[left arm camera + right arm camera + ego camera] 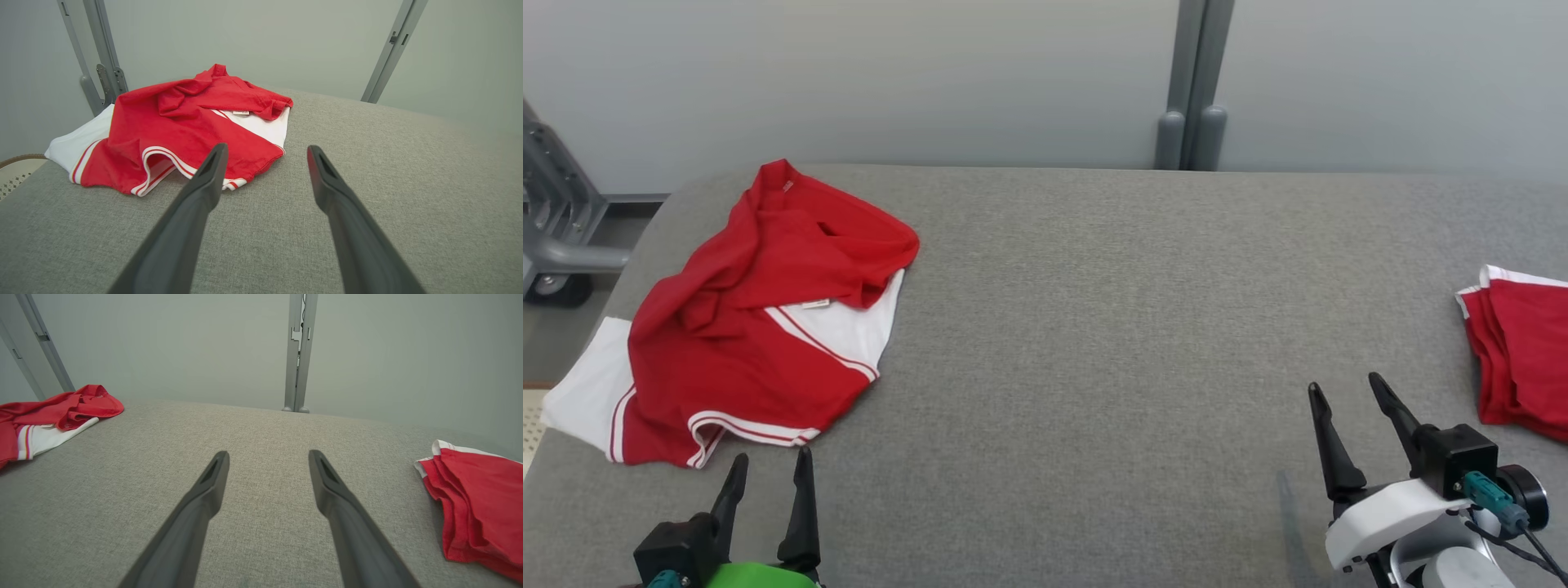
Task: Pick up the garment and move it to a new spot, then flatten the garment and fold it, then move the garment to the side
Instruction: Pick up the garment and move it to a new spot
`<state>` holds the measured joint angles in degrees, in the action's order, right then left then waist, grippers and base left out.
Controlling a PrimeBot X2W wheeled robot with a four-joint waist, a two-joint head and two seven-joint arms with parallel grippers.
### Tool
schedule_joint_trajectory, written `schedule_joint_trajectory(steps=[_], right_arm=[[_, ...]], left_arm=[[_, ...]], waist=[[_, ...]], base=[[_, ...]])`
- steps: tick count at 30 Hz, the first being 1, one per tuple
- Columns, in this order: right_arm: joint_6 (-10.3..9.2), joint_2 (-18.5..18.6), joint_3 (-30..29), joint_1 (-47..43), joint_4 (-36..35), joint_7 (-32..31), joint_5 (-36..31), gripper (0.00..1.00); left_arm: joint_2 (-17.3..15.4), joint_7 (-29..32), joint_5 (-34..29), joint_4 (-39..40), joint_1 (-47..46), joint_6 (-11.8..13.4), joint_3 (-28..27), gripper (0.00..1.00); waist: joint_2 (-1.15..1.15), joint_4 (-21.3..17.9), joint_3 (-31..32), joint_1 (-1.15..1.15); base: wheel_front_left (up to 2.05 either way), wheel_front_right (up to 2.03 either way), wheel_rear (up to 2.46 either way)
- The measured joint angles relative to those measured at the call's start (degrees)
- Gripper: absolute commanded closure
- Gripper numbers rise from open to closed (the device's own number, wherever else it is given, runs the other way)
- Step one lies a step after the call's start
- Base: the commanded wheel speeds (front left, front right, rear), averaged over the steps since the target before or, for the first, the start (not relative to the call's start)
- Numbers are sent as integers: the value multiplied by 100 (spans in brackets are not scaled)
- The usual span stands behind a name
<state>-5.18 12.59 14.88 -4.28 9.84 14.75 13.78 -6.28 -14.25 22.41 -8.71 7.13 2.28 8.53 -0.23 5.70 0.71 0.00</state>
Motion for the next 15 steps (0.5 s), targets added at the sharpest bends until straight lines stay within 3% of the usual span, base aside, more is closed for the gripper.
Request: schedule_joint_trajectory(steps=[15], right_arm=[[268,-227,383,71,36,0,-171,0]], left_arm=[[-10,0,1,81,91,25,-458,0]], waist=[[0,939,43,0]], base=[[0,0,0]])
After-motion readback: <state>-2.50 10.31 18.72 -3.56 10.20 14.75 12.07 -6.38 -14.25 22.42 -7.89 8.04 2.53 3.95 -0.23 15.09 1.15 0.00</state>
